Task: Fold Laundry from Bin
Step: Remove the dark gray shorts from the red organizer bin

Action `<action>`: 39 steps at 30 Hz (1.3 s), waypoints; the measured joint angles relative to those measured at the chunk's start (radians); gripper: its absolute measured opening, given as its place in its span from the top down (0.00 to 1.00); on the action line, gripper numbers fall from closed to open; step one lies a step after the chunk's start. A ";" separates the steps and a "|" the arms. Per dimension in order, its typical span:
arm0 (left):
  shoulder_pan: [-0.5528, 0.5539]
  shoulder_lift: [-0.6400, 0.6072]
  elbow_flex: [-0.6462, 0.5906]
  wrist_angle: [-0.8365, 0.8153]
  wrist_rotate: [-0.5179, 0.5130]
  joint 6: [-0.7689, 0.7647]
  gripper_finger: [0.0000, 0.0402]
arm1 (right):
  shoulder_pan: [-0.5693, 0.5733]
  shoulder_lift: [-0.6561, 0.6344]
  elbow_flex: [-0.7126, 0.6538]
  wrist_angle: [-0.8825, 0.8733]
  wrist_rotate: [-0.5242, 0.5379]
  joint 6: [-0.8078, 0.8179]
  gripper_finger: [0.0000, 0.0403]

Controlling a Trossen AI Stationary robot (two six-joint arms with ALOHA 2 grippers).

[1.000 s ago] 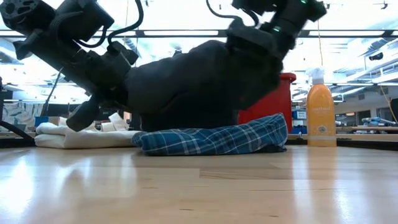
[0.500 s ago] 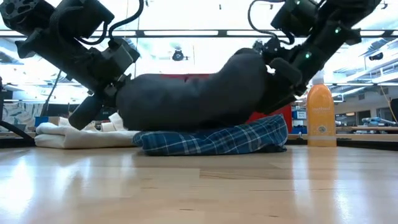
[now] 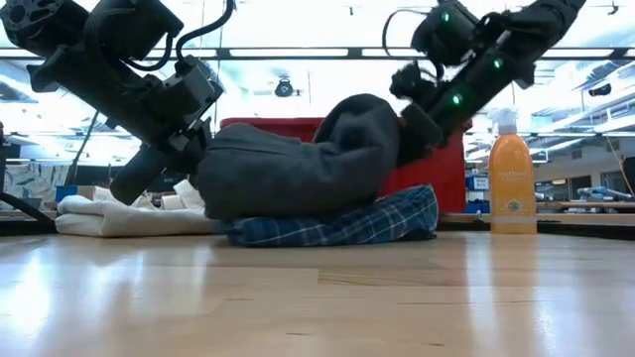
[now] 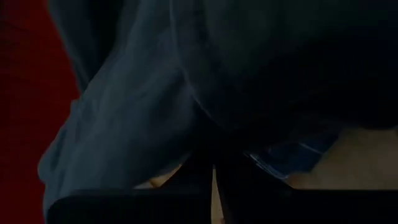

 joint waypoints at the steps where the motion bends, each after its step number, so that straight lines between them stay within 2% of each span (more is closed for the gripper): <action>1: 0.000 0.000 0.000 0.000 0.001 -0.015 0.97 | -0.004 -0.008 0.007 0.007 0.011 -0.030 0.14; 5: 0.000 0.000 0.000 0.000 0.001 -0.070 0.97 | -0.037 -0.015 0.017 0.011 -0.008 -0.090 0.14; 10: 0.000 0.000 0.000 0.001 0.002 -0.117 0.97 | -0.066 -0.014 0.017 0.001 -0.037 -0.056 0.14; 17: 0.014 0.000 0.000 -0.010 0.037 -0.446 0.94 | -0.071 -0.015 0.017 -0.159 -0.035 0.063 0.14; 21: 0.018 0.000 0.000 -0.011 0.042 -0.593 0.85 | -0.071 -0.024 0.017 -0.235 -0.027 0.174 0.14; 26: -0.003 0.000 0.000 -0.044 0.040 -0.721 0.68 | -0.069 -0.049 0.017 -0.355 -0.028 0.332 0.14; 33: -0.063 -0.005 0.000 -0.106 0.042 -0.941 0.46 | -0.044 -0.132 0.017 -0.520 -0.035 0.432 0.14; 39: -0.097 -0.082 0.001 -0.140 0.152 -1.133 0.37 | -0.031 -0.261 0.017 -0.575 -0.045 0.543 0.14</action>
